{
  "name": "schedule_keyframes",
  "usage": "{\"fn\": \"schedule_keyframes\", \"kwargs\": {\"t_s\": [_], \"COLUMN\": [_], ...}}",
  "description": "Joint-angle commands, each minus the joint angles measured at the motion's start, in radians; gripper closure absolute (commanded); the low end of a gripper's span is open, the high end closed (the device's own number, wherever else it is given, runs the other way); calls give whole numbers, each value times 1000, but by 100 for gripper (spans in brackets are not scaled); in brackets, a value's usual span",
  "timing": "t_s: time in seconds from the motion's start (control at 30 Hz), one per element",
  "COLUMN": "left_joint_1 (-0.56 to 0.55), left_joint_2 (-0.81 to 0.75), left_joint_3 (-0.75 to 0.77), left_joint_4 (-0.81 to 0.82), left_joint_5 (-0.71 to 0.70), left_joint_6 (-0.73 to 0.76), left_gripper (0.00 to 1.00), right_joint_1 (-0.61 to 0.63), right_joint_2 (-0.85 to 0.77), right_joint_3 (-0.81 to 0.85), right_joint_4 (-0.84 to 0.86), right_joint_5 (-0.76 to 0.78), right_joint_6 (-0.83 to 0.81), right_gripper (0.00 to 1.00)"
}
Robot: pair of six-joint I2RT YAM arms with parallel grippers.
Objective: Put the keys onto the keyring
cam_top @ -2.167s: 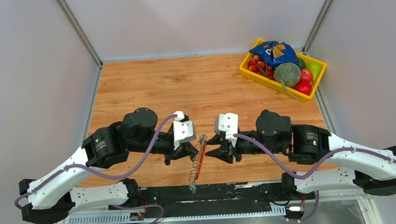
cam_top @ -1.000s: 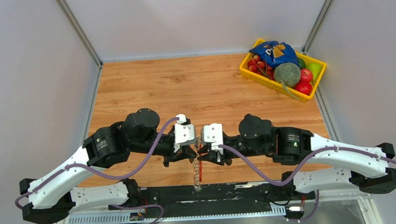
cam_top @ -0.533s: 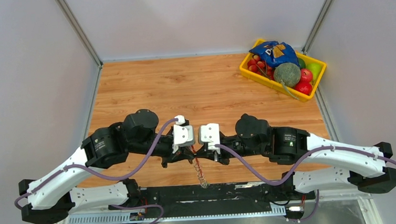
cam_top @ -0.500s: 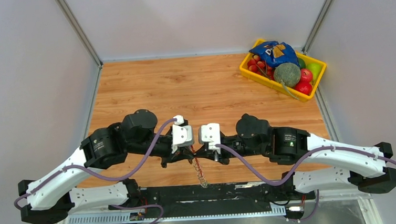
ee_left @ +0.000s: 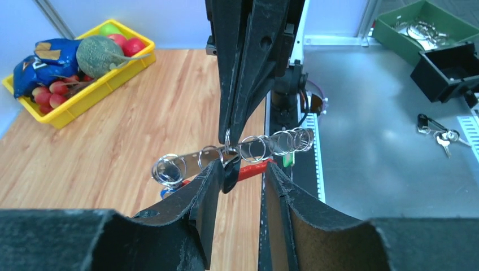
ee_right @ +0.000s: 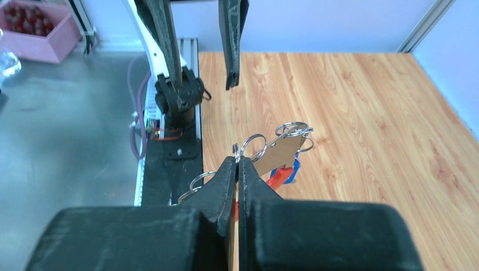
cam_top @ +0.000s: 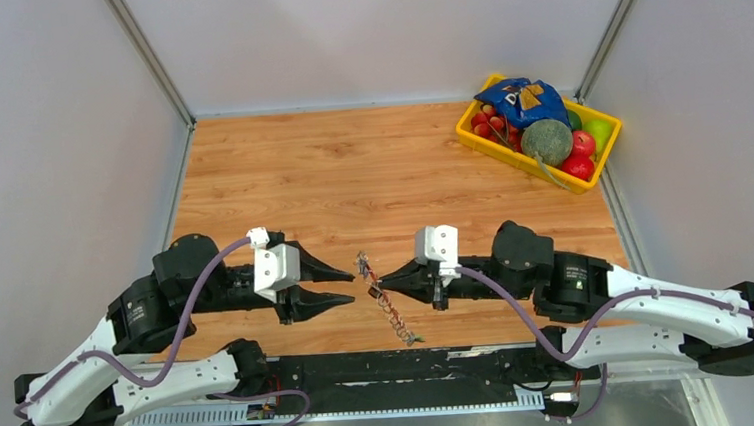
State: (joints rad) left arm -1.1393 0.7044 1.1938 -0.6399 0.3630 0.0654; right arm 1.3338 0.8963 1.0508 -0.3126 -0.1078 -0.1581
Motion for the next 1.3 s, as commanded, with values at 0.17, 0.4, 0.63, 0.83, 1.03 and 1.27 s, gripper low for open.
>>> {"fn": "schedule_keyframes", "kwargs": {"t_s": [0.17,0.4,0.63,0.83,1.03,1.27], "left_joint_1": [-4,-4,-4,-4,-4,-3], "left_joint_2": [-32,-9,8,8,-25,-90], "left_joint_3": [-107,-130,-136,-148,-187,-208], "left_joint_4": [255,312,357,372,361,296], "left_joint_5": [-24,-37,-53,-83,-189,-288], "left_joint_6": [-59,-84,-91,-96,-110,-134], "left_gripper": [56,56,56,56,55,51], "right_joint_1": [2,3,2,3,2,1], "right_joint_2": [-98,-139,-145,-155,-134,-115], "right_joint_3": [-91,-172,-238,-272,-294,-363], "right_joint_4": [348,522,663,714,699,673], "right_joint_5": [34,23,3,32,173,350], "right_joint_6": [95,120,152,152,152,204], "right_gripper": [100,100,100,100,100,100]}}
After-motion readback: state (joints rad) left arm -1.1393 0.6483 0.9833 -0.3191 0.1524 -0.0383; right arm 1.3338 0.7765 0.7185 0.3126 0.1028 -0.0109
